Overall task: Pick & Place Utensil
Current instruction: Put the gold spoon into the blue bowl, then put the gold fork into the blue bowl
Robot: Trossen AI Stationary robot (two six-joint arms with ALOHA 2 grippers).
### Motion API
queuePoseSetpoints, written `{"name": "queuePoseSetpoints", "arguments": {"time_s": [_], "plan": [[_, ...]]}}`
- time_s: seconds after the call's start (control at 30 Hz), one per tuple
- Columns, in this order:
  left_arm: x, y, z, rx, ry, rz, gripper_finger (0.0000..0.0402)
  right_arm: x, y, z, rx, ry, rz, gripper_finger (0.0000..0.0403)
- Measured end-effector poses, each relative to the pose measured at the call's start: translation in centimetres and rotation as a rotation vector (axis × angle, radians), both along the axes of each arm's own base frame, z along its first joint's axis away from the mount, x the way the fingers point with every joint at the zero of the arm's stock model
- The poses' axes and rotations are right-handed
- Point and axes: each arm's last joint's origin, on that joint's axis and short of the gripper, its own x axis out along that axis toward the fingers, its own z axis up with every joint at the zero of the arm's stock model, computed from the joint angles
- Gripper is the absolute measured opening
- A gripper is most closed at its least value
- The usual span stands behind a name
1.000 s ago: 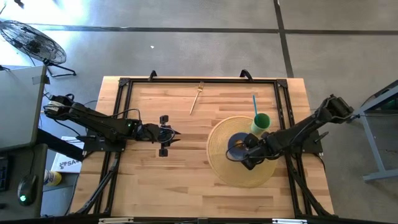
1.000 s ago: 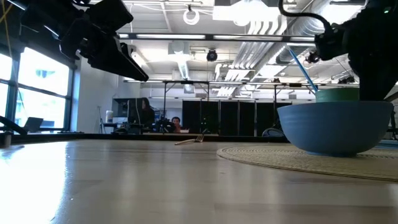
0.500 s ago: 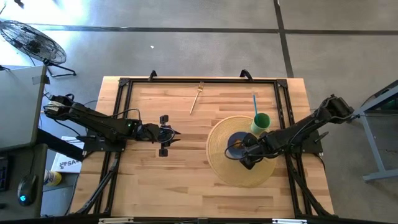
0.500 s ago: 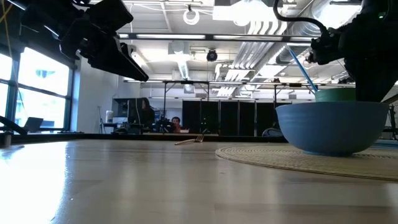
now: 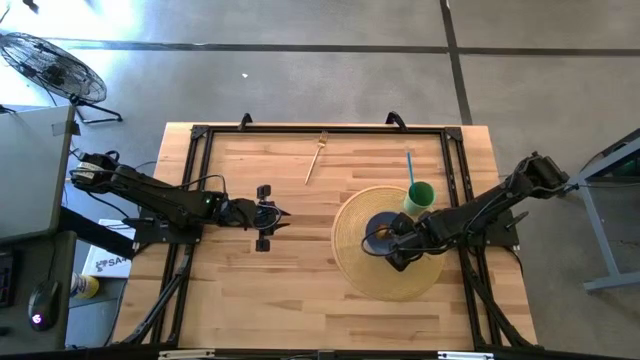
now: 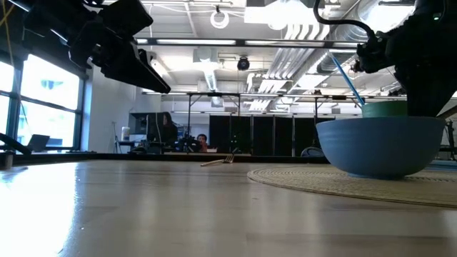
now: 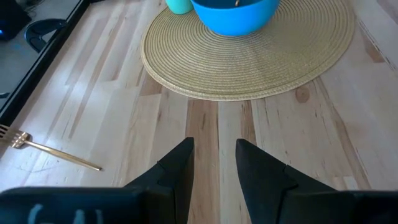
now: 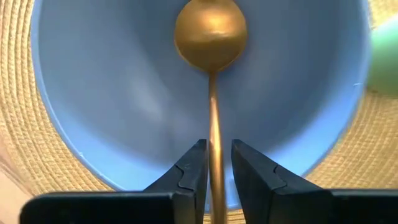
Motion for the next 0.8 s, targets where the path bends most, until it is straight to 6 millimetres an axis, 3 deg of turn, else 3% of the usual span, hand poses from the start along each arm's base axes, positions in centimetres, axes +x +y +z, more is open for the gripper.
{"name": "queuePoseSetpoints", "arguments": {"time_s": [0.43,0.67,0.8], "plan": [[0.0,0.0,0.0,-0.001,0.001,0.0,0.0115,1.3,0.3,5.4,-0.115,-0.078,0.036,0.0067],[0.3,0.8,0.1,-0.053,-0.034,0.079,0.0115,2.4,1.8,9.8,-0.271,-0.288,0.149,0.0067],[0.9,2.2,-0.6,-0.069,-0.012,0.153,0.0115,3.0,2.9,11.1,-0.378,-0.43,0.231,0.0067]]}}
